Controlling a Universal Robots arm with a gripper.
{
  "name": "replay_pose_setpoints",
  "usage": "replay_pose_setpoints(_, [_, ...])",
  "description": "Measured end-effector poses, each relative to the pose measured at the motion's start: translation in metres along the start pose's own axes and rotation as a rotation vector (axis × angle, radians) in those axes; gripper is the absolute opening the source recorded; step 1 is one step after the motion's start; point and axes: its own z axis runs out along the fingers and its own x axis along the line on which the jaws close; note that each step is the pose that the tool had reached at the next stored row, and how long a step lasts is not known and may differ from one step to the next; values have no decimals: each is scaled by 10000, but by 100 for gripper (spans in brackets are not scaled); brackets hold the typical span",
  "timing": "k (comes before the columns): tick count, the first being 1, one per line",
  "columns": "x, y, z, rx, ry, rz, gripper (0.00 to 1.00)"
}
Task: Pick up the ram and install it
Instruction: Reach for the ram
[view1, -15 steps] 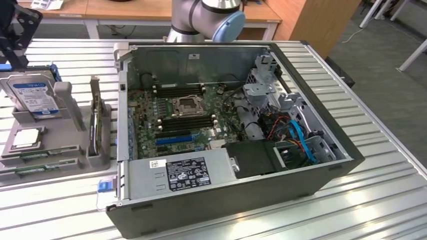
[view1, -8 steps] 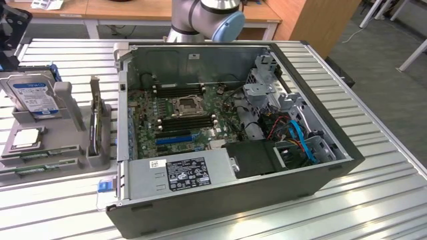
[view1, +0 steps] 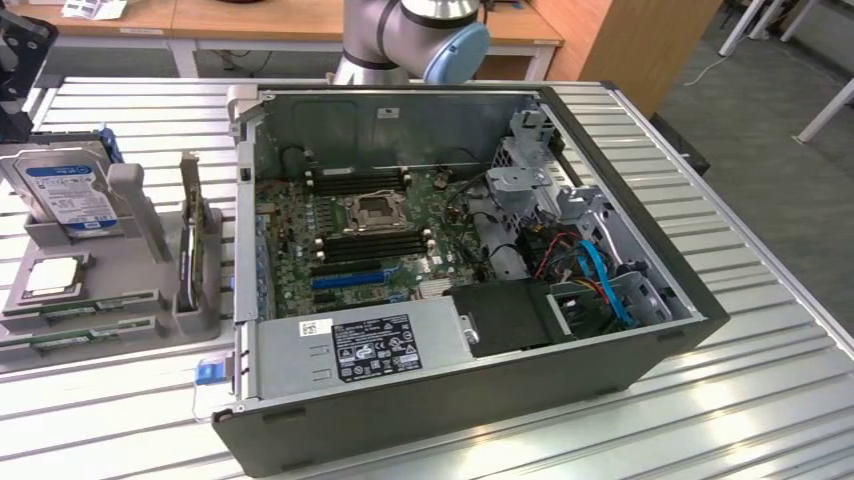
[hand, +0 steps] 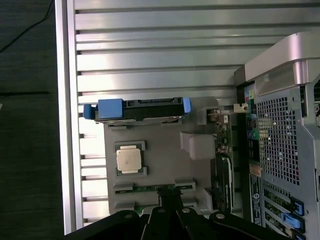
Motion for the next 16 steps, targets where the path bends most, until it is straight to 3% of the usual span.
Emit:
replay_pose_setpoints(7, [-1, -21, 0, -1, -1, 0, 10])
replay_pose_setpoints(16, [-9, -123, -5, -1, -1, -1, 10])
